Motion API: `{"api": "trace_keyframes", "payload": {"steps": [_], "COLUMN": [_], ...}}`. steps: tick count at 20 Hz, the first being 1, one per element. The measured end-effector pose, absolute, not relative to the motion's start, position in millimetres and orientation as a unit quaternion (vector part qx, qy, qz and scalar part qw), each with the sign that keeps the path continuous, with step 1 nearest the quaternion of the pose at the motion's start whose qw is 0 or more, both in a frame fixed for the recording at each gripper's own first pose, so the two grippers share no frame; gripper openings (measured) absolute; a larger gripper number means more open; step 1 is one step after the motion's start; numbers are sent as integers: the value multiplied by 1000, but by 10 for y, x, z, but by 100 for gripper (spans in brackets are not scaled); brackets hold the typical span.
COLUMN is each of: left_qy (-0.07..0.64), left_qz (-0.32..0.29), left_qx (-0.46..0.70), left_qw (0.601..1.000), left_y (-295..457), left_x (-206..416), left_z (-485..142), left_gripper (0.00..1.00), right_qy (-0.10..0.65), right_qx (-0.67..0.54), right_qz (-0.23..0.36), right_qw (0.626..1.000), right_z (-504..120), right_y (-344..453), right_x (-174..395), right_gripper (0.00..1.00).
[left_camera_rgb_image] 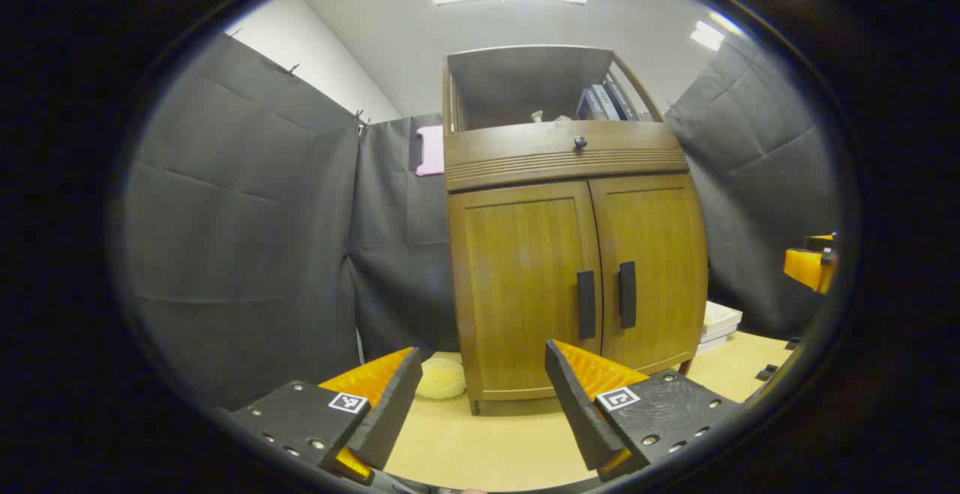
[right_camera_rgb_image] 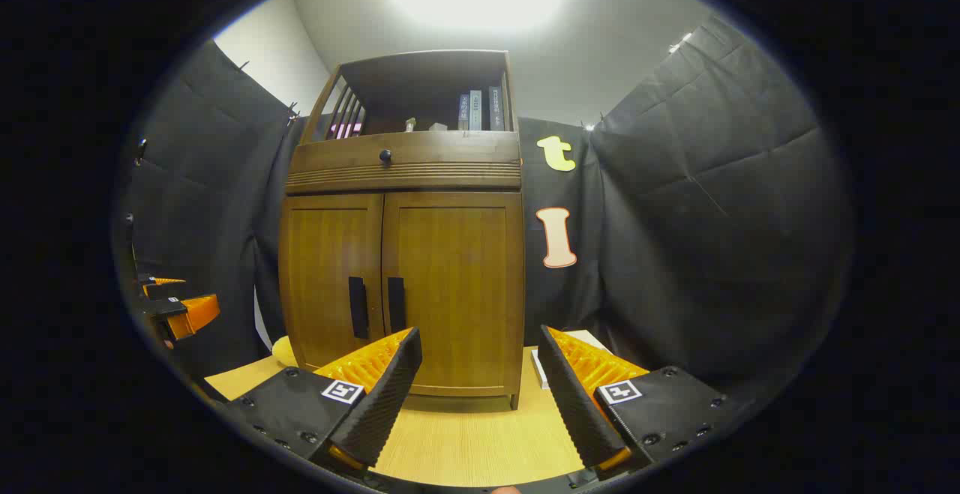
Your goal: Open the right door of the double-door shoe cabinet with the right hand, and open the left door with the left hand.
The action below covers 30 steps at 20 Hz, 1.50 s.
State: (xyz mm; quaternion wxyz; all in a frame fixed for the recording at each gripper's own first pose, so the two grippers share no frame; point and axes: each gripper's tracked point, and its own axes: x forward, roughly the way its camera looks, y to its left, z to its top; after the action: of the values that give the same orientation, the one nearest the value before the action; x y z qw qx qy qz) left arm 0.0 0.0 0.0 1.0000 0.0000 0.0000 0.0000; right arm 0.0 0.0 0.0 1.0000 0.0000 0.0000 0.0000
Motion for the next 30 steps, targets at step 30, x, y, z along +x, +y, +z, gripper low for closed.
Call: {"api": "trace_keyframes", "payload": {"steps": [30], "left_qy": [0], "left_qz": [69], "left_qx": [29], "left_qw": [997], "left_y": [-402], "left_x": [-316], "left_z": [197], "left_gripper": [96], "right_qy": [13], "right_qx": [18], "right_qz": [61], "right_qw": [998], "right_z": [-9], "right_y": [-201], "right_x": [461], "right_gripper": [98]}}
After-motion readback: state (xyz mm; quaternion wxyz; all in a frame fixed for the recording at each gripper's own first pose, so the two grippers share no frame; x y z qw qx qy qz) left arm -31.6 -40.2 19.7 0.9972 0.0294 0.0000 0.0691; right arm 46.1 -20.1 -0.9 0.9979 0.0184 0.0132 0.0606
